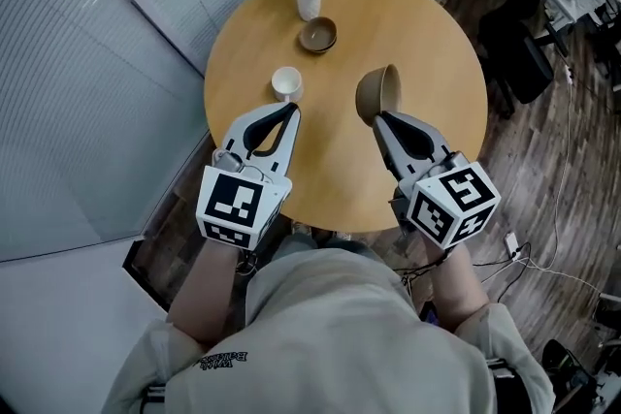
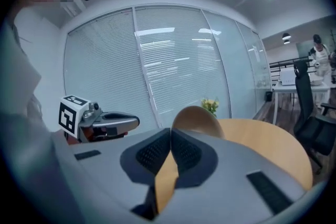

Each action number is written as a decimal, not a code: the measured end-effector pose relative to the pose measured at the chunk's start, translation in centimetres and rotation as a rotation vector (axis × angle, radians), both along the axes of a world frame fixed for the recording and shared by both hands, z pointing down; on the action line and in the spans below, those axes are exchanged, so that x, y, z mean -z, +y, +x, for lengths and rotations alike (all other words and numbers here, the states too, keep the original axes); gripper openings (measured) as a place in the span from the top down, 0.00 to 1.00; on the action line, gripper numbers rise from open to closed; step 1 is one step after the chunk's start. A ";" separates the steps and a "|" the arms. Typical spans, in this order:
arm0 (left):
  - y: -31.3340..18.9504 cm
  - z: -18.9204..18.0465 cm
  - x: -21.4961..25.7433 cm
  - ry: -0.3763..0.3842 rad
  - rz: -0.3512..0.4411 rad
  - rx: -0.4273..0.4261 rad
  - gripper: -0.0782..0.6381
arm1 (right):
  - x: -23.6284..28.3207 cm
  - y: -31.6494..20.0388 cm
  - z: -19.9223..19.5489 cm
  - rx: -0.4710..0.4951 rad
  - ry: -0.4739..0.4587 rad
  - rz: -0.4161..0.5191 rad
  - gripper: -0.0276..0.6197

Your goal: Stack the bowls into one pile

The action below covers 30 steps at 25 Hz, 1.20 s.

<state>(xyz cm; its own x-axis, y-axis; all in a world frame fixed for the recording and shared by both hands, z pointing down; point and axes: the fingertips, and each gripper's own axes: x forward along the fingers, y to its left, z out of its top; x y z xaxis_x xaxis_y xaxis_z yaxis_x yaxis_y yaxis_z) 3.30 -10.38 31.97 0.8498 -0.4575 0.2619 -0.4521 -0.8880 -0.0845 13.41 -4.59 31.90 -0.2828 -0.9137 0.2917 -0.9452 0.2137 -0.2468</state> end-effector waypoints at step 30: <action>1.3 -3.7 8.3 0.114 0.122 0.061 0.86 | 9.0 3.2 1.3 -0.059 0.150 0.226 0.91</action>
<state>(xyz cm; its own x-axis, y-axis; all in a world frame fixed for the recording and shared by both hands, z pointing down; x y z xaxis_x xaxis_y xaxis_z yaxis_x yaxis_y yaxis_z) -0.39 -9.11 23.67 0.8404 -0.5317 0.1049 -0.5176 -0.8449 -0.1350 14.71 -1.41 22.85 -0.1957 -0.9741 0.1132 -0.9801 0.1904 -0.0554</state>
